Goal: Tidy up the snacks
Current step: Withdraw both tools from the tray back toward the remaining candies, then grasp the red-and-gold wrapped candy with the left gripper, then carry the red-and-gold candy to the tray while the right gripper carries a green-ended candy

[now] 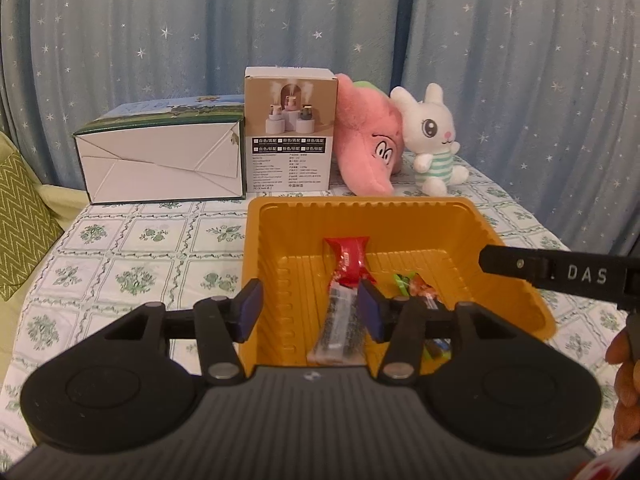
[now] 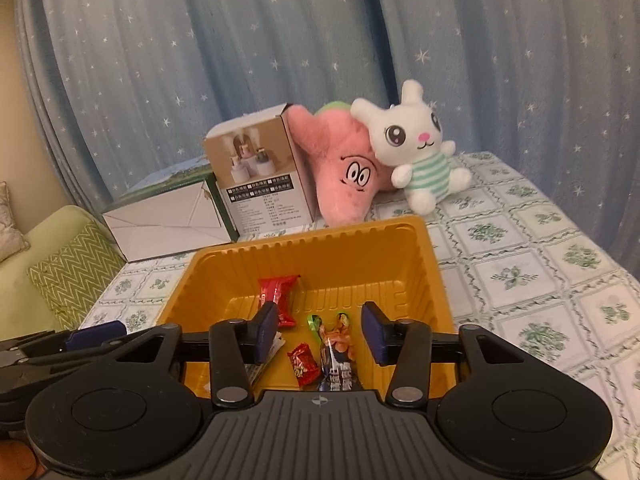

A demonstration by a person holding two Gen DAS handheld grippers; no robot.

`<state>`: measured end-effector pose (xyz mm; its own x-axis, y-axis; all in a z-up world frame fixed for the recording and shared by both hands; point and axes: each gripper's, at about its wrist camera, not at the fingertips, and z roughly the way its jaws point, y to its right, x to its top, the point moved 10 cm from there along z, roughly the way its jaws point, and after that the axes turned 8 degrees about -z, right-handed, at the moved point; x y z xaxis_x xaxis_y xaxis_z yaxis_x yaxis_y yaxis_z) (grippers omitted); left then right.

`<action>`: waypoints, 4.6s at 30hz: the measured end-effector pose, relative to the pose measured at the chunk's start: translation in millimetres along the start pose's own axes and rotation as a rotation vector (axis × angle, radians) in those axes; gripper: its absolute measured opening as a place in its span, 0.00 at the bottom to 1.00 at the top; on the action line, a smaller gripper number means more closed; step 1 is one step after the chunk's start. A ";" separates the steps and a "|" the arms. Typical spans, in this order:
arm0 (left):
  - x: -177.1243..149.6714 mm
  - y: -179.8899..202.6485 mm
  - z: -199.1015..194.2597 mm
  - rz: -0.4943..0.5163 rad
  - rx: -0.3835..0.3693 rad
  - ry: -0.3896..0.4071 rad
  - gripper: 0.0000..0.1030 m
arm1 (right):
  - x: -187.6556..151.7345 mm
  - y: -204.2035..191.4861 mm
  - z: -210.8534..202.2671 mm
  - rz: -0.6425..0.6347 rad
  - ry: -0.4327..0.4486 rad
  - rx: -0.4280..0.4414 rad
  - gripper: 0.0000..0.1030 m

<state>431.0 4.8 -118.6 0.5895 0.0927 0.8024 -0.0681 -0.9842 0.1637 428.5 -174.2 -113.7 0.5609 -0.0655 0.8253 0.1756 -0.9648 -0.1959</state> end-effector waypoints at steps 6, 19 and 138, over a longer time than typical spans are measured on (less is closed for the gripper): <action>-15.5 5.9 -43.7 -0.029 -0.006 0.013 0.60 | -12.4 -3.1 -44.6 -0.001 0.015 -0.023 0.65; -81.7 3.9 -147.8 -0.073 0.023 -0.038 0.85 | -70.3 -4.7 -151.2 0.020 -0.051 -0.087 0.74; -195.1 52.8 -135.0 0.182 -0.078 -0.204 0.17 | -174.8 -17.8 -144.9 -0.109 -0.187 -0.100 0.25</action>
<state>203.6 -44.8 -189.0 0.7113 -0.1244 0.6918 -0.2446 -0.9665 0.0777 210.1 -182.5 -177.7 0.6847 0.0802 0.7244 0.1676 -0.9846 -0.0495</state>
